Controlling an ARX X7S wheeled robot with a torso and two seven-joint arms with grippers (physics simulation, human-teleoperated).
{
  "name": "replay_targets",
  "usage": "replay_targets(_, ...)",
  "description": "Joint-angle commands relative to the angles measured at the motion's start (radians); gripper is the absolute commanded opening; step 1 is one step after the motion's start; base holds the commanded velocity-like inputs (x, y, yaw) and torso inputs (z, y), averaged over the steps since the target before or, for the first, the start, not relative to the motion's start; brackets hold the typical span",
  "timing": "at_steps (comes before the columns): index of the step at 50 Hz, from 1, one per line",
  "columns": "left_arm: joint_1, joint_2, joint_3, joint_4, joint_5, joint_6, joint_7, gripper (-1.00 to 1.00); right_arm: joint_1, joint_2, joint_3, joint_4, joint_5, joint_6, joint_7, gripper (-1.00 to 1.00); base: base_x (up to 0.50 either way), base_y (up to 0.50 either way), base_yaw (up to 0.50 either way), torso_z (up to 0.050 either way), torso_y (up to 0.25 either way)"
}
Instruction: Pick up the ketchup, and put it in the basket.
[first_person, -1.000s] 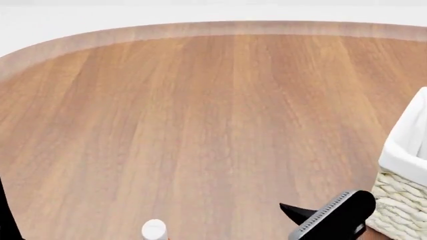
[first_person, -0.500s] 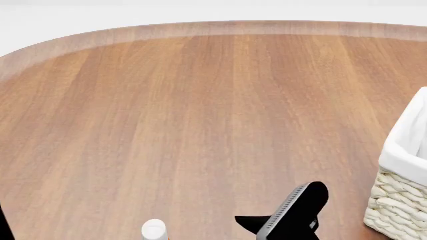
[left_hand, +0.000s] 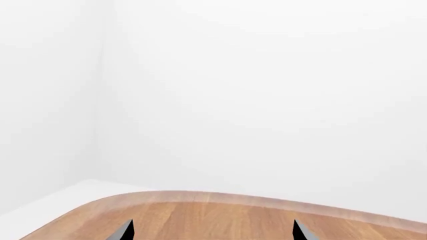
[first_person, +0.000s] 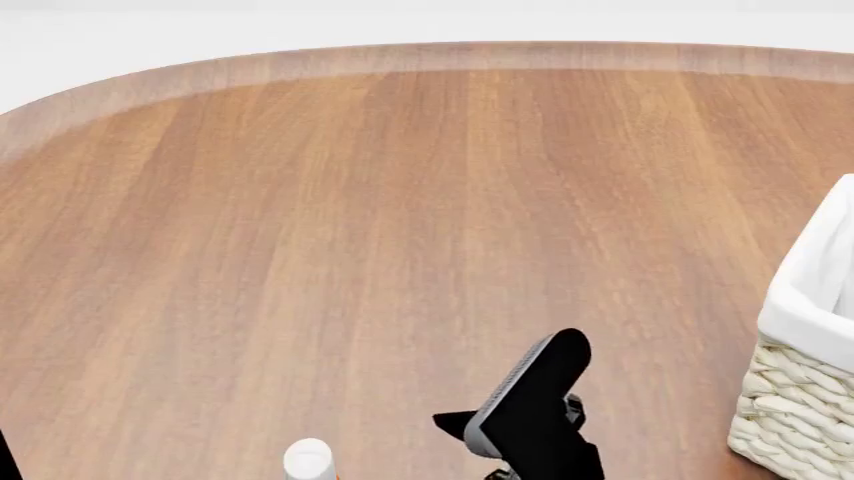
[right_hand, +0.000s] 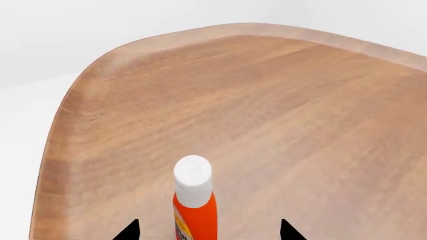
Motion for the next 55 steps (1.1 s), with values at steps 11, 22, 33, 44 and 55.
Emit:
replay_targets(11,0.008,-0.011,-0.001,0.024,-0.014,-0.002,-0.013,1.0,0.111,-0.089,-0.084,0.191,-0.057,-0.052,-0.045,1.0,0.0,0.0,0.0,0.0,0.0)
replay_targets(22,0.009,-0.012,0.012,0.029,-0.012,0.001,-0.016,1.0,0.148,-0.14,-0.114,0.304,-0.076,-0.093,-0.069,1.0,0.0,0.0,0.0,0.0,0.0)
replay_targets(33,0.015,-0.015,0.014,0.04,-0.016,0.003,-0.023,1.0,0.16,-0.167,-0.142,0.367,-0.093,-0.123,-0.08,1.0,0.0,0.0,0.0,0.0,0.0)
replay_targets(44,0.013,-0.018,0.021,0.036,-0.015,0.006,-0.024,1.0,0.187,-0.209,-0.182,0.471,-0.125,-0.167,-0.099,1.0,0.0,0.0,0.0,0.0,0.0)
replay_targets(55,0.022,-0.022,0.024,0.044,-0.019,0.012,-0.027,1.0,0.205,-0.243,-0.202,0.54,-0.136,-0.205,-0.112,1.0,0.0,0.0,0.0,0.0,0.0)
